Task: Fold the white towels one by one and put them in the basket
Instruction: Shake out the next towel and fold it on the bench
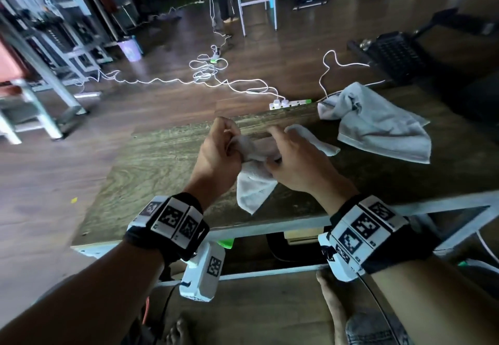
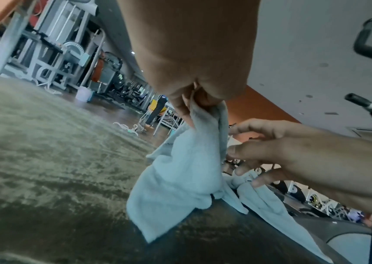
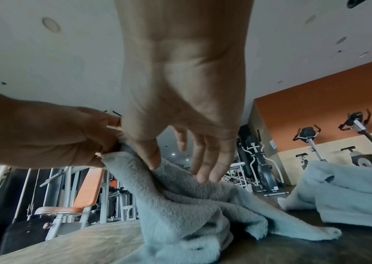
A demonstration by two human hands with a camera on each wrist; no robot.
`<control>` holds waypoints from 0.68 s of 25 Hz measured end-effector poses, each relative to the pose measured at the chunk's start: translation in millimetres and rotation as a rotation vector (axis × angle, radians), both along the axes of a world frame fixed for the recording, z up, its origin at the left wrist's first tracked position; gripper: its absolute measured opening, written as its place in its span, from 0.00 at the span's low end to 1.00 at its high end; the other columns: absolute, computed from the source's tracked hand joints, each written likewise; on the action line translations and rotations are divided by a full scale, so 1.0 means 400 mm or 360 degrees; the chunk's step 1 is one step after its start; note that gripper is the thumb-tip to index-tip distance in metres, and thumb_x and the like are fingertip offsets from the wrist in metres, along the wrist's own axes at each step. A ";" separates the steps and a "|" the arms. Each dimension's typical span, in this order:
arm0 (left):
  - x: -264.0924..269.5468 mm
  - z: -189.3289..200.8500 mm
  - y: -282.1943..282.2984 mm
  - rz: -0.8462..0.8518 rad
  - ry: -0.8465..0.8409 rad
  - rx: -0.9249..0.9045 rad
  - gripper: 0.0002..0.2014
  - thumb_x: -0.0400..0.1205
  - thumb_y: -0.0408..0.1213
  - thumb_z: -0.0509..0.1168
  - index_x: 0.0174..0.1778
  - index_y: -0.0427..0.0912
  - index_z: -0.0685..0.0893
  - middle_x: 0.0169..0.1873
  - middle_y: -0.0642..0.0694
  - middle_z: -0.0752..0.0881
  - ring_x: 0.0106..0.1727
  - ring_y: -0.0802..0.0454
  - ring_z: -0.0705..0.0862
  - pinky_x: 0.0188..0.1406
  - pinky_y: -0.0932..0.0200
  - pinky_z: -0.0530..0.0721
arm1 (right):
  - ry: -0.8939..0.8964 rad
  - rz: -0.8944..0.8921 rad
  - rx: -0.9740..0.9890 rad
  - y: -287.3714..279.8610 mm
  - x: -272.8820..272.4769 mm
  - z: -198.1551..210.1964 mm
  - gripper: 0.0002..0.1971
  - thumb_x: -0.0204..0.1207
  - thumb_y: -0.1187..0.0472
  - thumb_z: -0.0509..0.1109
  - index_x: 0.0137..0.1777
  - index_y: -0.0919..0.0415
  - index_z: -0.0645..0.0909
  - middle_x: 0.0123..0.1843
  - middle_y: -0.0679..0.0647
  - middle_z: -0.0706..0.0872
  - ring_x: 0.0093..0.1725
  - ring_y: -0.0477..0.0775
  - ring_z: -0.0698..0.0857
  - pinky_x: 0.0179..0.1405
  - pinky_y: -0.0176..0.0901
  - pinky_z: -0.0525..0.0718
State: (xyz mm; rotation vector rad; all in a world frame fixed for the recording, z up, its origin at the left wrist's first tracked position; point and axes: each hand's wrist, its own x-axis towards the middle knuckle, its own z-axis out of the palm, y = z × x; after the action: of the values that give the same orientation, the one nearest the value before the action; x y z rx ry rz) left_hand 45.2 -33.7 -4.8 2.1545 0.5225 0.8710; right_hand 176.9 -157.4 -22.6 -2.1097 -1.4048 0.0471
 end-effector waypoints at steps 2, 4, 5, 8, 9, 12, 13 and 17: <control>-0.025 0.029 -0.032 -0.0096 0.0119 0.0088 0.15 0.73 0.22 0.57 0.51 0.44 0.73 0.31 0.51 0.87 0.33 0.57 0.85 0.33 0.58 0.82 | 0.0041 0.0175 0.0101 -0.001 -0.022 0.016 0.20 0.77 0.50 0.67 0.69 0.49 0.78 0.57 0.59 0.84 0.54 0.60 0.86 0.47 0.57 0.88; -0.044 0.039 -0.039 -0.0073 0.0195 0.0143 0.16 0.74 0.24 0.58 0.54 0.46 0.74 0.32 0.51 0.87 0.35 0.54 0.85 0.33 0.57 0.82 | 0.0054 0.0204 0.0179 0.002 -0.042 0.027 0.13 0.77 0.46 0.64 0.48 0.52 0.85 0.42 0.51 0.88 0.43 0.55 0.87 0.41 0.54 0.87; -0.051 0.037 -0.027 -0.0005 0.0222 0.0167 0.17 0.74 0.24 0.58 0.56 0.45 0.74 0.32 0.54 0.86 0.33 0.59 0.84 0.32 0.62 0.80 | 0.0050 0.0150 0.0200 0.005 -0.053 0.036 0.14 0.78 0.45 0.63 0.41 0.52 0.83 0.36 0.47 0.87 0.37 0.53 0.87 0.37 0.52 0.87; -0.063 0.028 0.023 0.0336 0.0187 0.0108 0.18 0.75 0.25 0.62 0.61 0.41 0.76 0.34 0.56 0.82 0.33 0.59 0.81 0.29 0.72 0.74 | 0.0175 -0.0056 0.0380 0.034 -0.063 0.045 0.09 0.81 0.54 0.65 0.41 0.55 0.79 0.30 0.48 0.85 0.33 0.55 0.86 0.35 0.52 0.86; -0.063 0.025 0.039 0.0434 0.0184 0.0050 0.15 0.77 0.29 0.64 0.60 0.41 0.79 0.35 0.54 0.83 0.34 0.54 0.82 0.33 0.66 0.78 | 0.0275 -0.0130 0.0451 0.045 -0.060 0.050 0.07 0.82 0.57 0.65 0.43 0.57 0.80 0.32 0.52 0.86 0.35 0.58 0.88 0.37 0.52 0.86; -0.044 0.012 0.053 0.0391 0.0226 -0.0040 0.12 0.76 0.49 0.68 0.44 0.44 0.86 0.33 0.51 0.87 0.36 0.51 0.86 0.36 0.61 0.82 | 0.0609 -0.0275 0.0597 0.078 -0.043 0.063 0.07 0.84 0.59 0.64 0.48 0.61 0.79 0.40 0.59 0.89 0.39 0.59 0.89 0.42 0.55 0.87; -0.036 0.009 0.046 0.0354 0.0279 -0.0014 0.12 0.75 0.50 0.70 0.39 0.44 0.86 0.32 0.52 0.87 0.34 0.53 0.85 0.32 0.64 0.80 | 0.0671 -0.0282 0.0646 0.086 -0.041 0.068 0.06 0.84 0.60 0.64 0.49 0.62 0.79 0.41 0.59 0.89 0.40 0.58 0.89 0.43 0.55 0.87; -0.026 -0.019 0.052 0.0467 0.0599 0.0084 0.15 0.72 0.45 0.73 0.29 0.37 0.79 0.23 0.47 0.78 0.23 0.54 0.72 0.17 0.68 0.65 | 0.0921 -0.0235 0.0911 0.094 -0.037 0.078 0.04 0.85 0.64 0.64 0.50 0.62 0.80 0.39 0.56 0.87 0.37 0.41 0.89 0.41 0.41 0.88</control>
State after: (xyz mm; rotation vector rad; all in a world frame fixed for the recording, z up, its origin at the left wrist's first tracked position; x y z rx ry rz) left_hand 34.6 -13.0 -12.4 2.3388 1.0349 0.6329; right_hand 161.9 -120.0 8.7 -1.5421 -0.7927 0.1618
